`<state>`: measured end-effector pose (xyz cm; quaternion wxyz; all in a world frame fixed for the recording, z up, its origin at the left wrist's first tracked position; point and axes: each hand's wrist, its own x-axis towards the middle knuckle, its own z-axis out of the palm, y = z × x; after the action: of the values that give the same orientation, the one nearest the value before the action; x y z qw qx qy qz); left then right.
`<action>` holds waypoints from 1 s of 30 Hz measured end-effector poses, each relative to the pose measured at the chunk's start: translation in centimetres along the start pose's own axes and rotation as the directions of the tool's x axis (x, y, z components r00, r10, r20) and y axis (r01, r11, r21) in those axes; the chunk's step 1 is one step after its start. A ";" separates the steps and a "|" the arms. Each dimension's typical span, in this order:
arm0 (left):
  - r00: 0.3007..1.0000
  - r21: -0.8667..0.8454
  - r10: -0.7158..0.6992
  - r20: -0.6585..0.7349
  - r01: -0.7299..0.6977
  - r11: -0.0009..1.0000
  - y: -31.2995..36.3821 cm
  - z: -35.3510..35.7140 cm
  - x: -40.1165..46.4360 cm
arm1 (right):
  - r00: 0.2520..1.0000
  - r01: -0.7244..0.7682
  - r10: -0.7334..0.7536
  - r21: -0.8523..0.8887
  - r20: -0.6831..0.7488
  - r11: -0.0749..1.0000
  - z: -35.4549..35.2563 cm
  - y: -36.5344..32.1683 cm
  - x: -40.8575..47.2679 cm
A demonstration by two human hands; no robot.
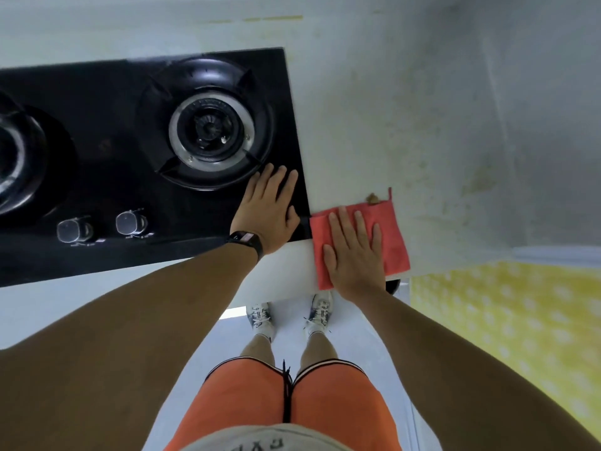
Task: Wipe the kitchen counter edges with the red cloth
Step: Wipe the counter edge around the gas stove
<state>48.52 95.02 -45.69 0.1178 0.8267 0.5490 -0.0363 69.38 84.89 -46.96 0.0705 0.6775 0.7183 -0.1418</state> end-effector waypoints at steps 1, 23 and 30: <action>1.000 0.000 0.004 -0.005 -0.004 1.000 0.0 0.2 0.1 | 1.000 -0.010 0.010 0.011 0.001 1.000 -0.2 0.1 1.0; 1.000 -0.012 -0.022 -0.011 0.022 1.000 -0.2 0.8 0.6 | 0.996 0.014 -0.010 0.047 -0.087 0.999 -7.6 -3.3 27.9; 0.999 -0.003 -0.018 -0.034 0.018 1.000 -0.3 0.9 0.7 | 0.997 0.038 -0.035 0.050 -0.072 0.998 -10.2 -3.7 33.7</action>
<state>48.57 95.60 -46.73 0.1093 0.8222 0.5582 -0.0225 64.16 119.91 -46.73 0.0250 0.6705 0.7287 -0.1372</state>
